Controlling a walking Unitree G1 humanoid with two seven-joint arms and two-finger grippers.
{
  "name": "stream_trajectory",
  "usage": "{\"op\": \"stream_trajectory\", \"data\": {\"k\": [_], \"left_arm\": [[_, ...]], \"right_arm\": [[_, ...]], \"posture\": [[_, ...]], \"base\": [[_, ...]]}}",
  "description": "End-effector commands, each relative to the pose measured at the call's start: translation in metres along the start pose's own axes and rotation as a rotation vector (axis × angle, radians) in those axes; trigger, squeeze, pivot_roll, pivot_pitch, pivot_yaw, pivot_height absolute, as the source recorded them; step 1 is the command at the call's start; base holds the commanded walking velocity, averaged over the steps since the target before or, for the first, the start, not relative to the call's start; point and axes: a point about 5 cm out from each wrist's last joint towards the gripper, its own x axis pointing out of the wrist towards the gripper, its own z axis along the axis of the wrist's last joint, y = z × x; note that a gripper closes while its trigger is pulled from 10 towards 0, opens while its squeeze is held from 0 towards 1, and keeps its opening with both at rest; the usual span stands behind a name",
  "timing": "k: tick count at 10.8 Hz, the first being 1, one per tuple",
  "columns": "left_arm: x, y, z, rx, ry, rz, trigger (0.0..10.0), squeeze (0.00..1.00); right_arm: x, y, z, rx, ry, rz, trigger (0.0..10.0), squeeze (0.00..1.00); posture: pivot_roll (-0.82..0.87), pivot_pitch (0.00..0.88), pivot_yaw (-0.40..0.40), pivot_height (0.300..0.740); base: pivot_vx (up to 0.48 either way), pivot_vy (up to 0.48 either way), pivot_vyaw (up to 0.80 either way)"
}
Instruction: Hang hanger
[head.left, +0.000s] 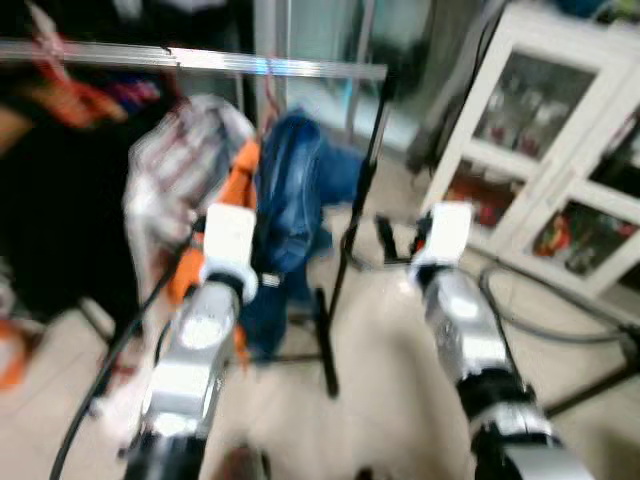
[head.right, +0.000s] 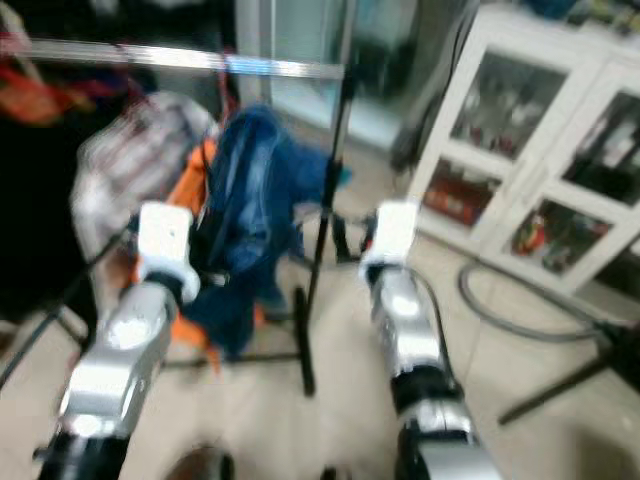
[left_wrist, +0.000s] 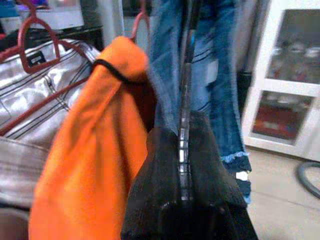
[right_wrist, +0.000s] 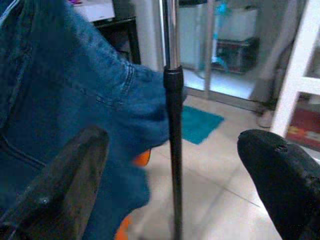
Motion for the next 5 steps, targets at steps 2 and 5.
{"op": "stream_trajectory", "data": {"k": [2,5], "left_arm": [[-0.0011,-0.0017,0.0111,-0.016,-0.064,-0.023,10.0,0.00],[-0.0049,-0.0073,0.0082,-0.028,-0.056,-0.067,10.0,0.00]], "right_arm": [[0.0007,-0.0042,0.0023,0.006,-0.005,-0.019,10.0,0.00],[-0.0004,-0.0017,-0.0036,0.003,0.028,-0.006,10.0,0.00]], "posture": [[0.09,0.000,-0.082,0.740],[0.09,0.002,-0.076,0.740]], "base": [[0.000,0.000,0.00],[-0.341,0.341,-0.67]]}}
